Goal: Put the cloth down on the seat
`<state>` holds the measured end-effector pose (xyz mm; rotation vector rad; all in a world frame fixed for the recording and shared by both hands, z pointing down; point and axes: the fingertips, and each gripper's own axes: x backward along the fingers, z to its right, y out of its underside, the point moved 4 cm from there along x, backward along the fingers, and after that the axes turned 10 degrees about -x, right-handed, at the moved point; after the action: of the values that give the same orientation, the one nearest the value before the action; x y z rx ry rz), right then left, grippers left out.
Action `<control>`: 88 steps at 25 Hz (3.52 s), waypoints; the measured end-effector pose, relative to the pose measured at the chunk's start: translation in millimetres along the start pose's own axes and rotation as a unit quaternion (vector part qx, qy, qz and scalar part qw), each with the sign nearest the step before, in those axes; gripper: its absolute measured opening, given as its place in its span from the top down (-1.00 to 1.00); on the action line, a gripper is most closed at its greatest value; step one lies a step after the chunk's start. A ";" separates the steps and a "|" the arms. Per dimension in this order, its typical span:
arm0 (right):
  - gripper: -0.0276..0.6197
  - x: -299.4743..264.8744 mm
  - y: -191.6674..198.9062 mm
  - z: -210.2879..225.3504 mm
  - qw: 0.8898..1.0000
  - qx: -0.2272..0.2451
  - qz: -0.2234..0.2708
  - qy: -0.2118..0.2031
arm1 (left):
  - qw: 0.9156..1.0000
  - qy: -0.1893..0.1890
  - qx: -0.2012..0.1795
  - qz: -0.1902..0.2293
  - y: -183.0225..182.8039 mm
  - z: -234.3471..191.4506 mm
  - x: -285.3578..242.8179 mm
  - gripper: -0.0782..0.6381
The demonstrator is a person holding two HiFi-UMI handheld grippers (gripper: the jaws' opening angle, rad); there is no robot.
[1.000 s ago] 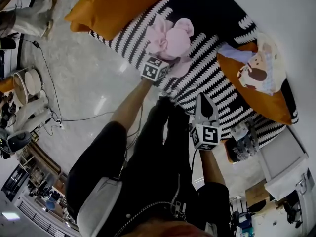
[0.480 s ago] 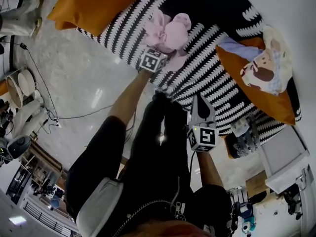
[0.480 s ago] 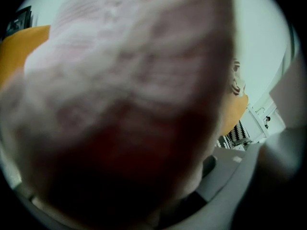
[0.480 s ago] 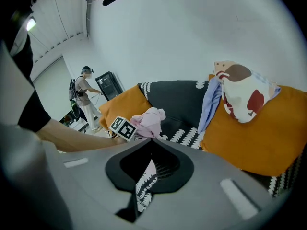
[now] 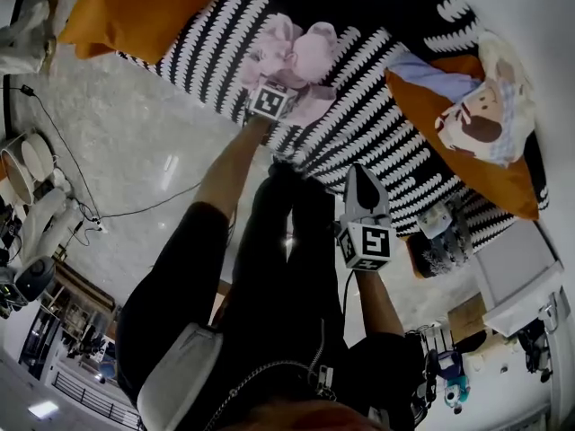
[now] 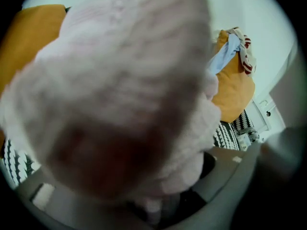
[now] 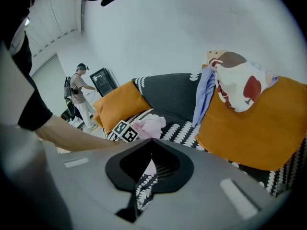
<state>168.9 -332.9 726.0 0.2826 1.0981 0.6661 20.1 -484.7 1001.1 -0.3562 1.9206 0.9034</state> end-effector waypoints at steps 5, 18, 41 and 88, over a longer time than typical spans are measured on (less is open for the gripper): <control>0.91 -2.7 5.2 5.1 1.000 -0.004 -0.004 0.006 | 1.000 0.007 -0.007 -0.015 0.8 -1.9 -6.5 -0.13; 0.91 2.1 18.1 -2.7 1.000 -0.012 0.000 0.014 | 1.000 -0.006 -0.019 -0.024 -2.0 -7.4 -10.6 -0.24; 0.91 47.2 -19.6 -88.6 0.998 0.023 0.052 -0.030 | 0.995 -0.053 -0.087 0.024 -16.9 25.1 140.3 -0.27; 0.91 125.8 -84.4 -222.4 0.947 0.288 0.055 -0.127 | 0.968 -0.090 -0.096 0.213 -93.3 161.1 456.8 0.75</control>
<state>37.3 -343.7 491.6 0.9144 1.0115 0.3771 -54.5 -377.0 525.5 0.0355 1.7732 1.3601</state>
